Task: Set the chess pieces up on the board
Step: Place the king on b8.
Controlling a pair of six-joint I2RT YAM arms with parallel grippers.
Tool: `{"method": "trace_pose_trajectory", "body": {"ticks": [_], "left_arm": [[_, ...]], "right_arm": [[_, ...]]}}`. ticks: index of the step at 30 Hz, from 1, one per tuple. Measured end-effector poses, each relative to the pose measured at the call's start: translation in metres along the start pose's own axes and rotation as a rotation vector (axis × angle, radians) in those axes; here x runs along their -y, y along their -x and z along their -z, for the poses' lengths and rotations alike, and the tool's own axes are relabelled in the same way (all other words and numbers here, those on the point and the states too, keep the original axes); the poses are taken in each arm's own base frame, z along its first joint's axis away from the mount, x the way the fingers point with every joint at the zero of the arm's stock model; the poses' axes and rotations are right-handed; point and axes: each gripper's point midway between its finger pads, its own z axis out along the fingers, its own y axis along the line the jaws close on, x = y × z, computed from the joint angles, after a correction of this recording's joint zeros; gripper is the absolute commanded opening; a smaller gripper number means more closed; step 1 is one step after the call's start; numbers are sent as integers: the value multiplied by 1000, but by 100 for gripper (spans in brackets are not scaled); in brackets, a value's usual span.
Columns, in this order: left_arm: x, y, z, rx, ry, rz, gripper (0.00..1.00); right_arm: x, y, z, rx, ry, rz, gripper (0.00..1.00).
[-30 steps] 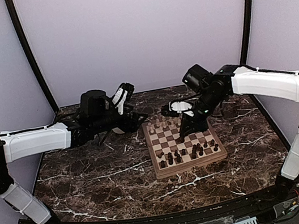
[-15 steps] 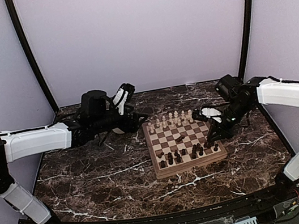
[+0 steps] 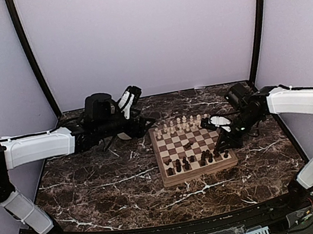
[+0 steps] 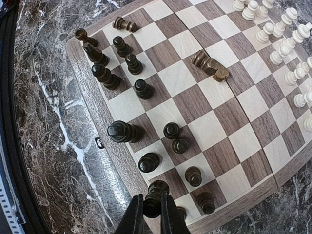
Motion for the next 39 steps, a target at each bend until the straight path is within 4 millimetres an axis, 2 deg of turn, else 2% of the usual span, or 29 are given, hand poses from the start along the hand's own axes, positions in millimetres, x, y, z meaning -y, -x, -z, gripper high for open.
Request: {"method": "trace_pose_trajectory", "body": {"ticks": [21,30,39], "left_arm": [[1,-3,0,-14,-4,1,76],[1,-4,0,-16,-6,1,77],[2,-8,-3,-27,-12,3,76]], "right_arm": [[0,-14,-16,-44,30,-11,14],[3,-14,-19,-43,24,-10,24],[0,-14,-17,-48,35,-14,28]]}}
